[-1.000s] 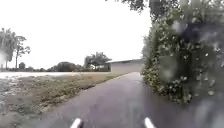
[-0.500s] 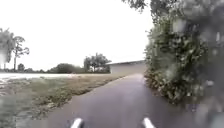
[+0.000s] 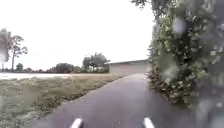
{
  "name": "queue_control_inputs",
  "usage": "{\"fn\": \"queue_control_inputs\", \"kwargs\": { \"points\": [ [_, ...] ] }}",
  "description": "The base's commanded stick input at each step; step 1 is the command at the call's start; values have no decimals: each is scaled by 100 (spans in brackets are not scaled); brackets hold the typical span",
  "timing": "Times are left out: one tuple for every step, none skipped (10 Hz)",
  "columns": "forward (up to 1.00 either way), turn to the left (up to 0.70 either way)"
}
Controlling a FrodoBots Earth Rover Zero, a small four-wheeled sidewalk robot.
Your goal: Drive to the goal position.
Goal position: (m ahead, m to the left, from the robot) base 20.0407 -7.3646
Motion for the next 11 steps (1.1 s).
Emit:
{"fn": "queue_control_inputs", "kwargs": {
  "points": [
    [85, 0],
    [85, 0],
    [85, 0],
    [85, 0],
    [85, 0],
    [85, 0],
    [85, 0],
    [85, 0],
    [85, 0],
    [85, 0],
    [85, -2]
  ]
}}
